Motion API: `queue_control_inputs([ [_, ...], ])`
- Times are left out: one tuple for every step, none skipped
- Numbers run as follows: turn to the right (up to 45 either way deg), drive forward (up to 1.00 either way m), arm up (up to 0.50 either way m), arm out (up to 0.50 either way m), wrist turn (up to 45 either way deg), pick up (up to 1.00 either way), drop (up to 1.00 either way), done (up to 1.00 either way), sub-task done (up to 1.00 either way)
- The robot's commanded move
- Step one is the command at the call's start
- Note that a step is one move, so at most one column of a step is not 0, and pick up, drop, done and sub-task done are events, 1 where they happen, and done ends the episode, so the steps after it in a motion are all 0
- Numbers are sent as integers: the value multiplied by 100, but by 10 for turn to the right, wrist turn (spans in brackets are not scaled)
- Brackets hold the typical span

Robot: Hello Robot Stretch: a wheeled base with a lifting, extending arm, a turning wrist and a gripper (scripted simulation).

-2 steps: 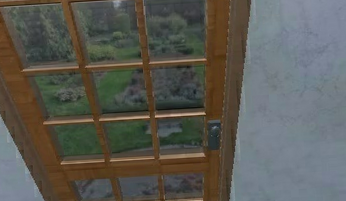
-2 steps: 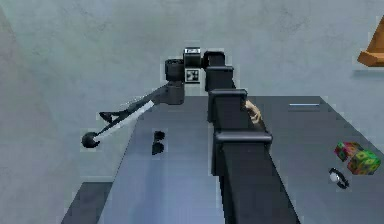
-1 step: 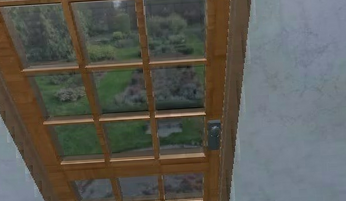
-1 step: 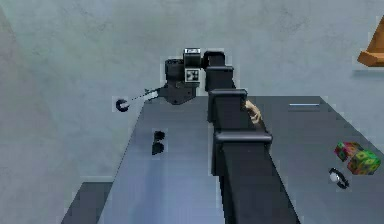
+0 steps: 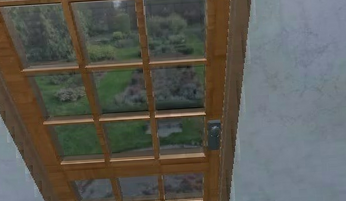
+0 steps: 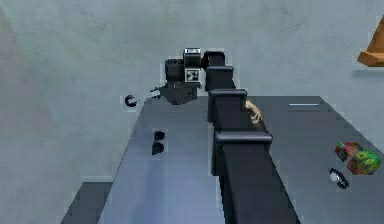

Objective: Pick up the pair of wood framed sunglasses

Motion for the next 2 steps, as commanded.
queue_control_inputs([
  [0, 0, -24, 0, 0, 0, 0, 0, 0],
  [0, 0, 0, 0, 0, 100, 0, 0, 0],
])
